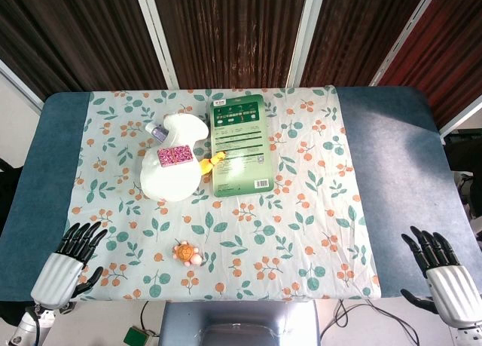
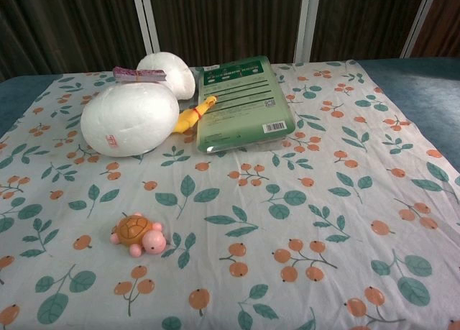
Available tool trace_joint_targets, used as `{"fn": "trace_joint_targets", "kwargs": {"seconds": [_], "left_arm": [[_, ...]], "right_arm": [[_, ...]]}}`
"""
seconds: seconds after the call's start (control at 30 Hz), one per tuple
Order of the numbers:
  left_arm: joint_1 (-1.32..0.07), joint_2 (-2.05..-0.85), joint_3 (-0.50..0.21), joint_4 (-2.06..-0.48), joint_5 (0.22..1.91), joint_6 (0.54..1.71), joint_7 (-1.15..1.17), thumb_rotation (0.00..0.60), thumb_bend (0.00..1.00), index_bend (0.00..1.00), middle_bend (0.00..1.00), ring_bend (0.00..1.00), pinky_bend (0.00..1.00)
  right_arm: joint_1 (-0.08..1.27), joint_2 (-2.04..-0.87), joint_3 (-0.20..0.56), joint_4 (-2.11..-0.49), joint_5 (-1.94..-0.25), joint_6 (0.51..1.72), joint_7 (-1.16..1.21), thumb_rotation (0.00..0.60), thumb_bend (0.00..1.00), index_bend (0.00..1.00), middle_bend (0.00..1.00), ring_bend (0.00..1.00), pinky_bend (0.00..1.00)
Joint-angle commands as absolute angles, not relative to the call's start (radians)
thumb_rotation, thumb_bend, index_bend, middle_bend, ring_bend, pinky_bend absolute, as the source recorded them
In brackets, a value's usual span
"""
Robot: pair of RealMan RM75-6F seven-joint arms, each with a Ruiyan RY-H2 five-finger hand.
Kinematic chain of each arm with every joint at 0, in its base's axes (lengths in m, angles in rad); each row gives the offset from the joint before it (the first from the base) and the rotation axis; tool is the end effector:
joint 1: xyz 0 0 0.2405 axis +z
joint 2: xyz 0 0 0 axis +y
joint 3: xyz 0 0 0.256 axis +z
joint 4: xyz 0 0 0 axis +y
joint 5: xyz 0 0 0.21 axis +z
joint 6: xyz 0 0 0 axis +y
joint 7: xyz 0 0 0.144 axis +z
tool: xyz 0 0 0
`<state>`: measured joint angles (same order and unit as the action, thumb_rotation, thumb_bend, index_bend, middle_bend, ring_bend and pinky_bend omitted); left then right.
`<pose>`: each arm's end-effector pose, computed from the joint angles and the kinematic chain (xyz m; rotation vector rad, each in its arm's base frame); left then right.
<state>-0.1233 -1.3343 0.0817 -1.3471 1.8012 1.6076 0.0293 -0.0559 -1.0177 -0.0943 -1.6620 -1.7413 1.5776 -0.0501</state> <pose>-0.2954 0.1603 0.0920 -1.6987 -0.6993 -1.0458 -0.3020 -0.1052 0.1664 1.5628 -0.8781 0.8244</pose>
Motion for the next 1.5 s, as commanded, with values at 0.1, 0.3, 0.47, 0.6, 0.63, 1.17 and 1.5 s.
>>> {"fn": "trace_joint_targets", "kwargs": {"seconds": [0.1, 0.3, 0.47, 0.6, 0.63, 1.17, 1.5], "left_arm": [[-0.124, -1.336, 0.088, -1.353, 1.803, 1.599, 0.043, 0.6, 0.35, 0.0, 0.01, 0.0, 0.07], [-0.153, -1.379, 0.105, -1.329, 1.868, 1.588, 0.047, 0.6, 0.36, 0.0, 0.08, 0.17, 0.28], [-0.223, -1.444, 0.109, -1.311, 1.909, 1.484, 0.099, 0.6, 0.42, 0.04, 0.12, 0.61, 0.75], [-0.285, -1.49, 0.098, -1.316, 1.902, 1.374, 0.136, 0.6, 0.44, 0.09, 0.15, 0.78, 0.9], [-0.302, -1.503, 0.093, -1.316, 1.896, 1.344, 0.15, 0.6, 0.45, 0.1, 0.15, 0.81, 0.93], [-0.401, -1.663, 0.061, -1.227, 1.883, 1.246, 0.3, 0.6, 0.45, 0.24, 0.24, 0.88, 1.0], [-0.416, -1.712, 0.062, -1.151, 1.861, 1.25, 0.342, 0.6, 0.45, 0.37, 0.35, 0.9, 1.0]], "right_arm": [[-0.054, -1.016, -0.095, -1.663, -1.74, 1.572, -0.047, 0.6, 0.13, 0.0, 0.0, 0.0, 0.0], [-0.058, -1.01, -0.094, -1.659, -1.752, 1.596, -0.024, 0.6, 0.13, 0.0, 0.0, 0.0, 0.0], [-0.054, -1.005, -0.091, -1.662, -1.755, 1.597, -0.007, 0.6, 0.13, 0.0, 0.0, 0.0, 0.0], [-0.045, -1.008, -0.092, -1.662, -1.756, 1.578, -0.011, 0.6, 0.13, 0.0, 0.0, 0.0, 0.0], [-0.042, -1.008, -0.092, -1.663, -1.756, 1.573, -0.012, 0.6, 0.13, 0.0, 0.0, 0.0, 0.0], [-0.041, -0.997, -0.093, -1.665, -1.753, 1.577, 0.006, 0.6, 0.13, 0.0, 0.0, 0.0, 0.0], [-0.042, -0.992, -0.091, -1.661, -1.753, 1.586, 0.022, 0.6, 0.13, 0.0, 0.0, 0.0, 0.0]]}}
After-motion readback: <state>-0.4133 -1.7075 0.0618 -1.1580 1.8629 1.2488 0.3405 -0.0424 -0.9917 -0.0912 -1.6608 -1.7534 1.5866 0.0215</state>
